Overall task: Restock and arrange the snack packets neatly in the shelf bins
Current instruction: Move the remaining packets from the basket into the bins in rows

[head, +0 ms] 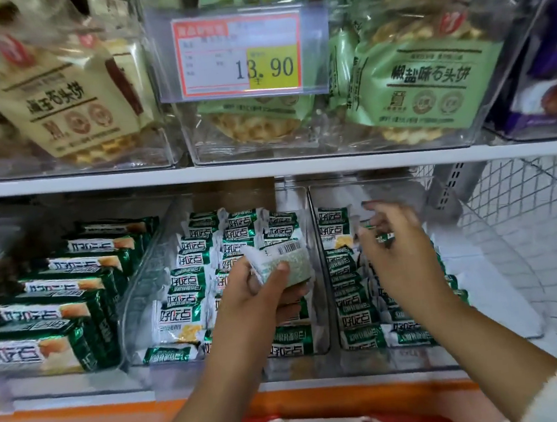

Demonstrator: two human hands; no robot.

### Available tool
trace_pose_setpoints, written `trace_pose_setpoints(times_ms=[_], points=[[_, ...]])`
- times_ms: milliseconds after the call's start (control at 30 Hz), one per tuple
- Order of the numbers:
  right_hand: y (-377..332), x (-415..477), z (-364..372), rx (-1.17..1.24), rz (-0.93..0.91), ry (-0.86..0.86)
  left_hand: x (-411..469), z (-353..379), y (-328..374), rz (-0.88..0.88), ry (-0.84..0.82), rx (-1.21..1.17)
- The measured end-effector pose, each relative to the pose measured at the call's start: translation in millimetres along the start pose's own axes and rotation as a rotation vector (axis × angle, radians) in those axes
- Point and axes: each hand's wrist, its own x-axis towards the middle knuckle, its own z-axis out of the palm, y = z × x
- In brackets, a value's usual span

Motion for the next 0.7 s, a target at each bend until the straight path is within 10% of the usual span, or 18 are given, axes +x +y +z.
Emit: trace_pose_setpoints(times_ms=[167,700], points=[[-56,-69,-14,0.077,-0.119,-0.260,-18,6,-5,-0.038,-0.045,0.011],[-48,-87,-21,0.885,0.552,-0.324,-35,5,-3,0.044,-0.150,0.070]])
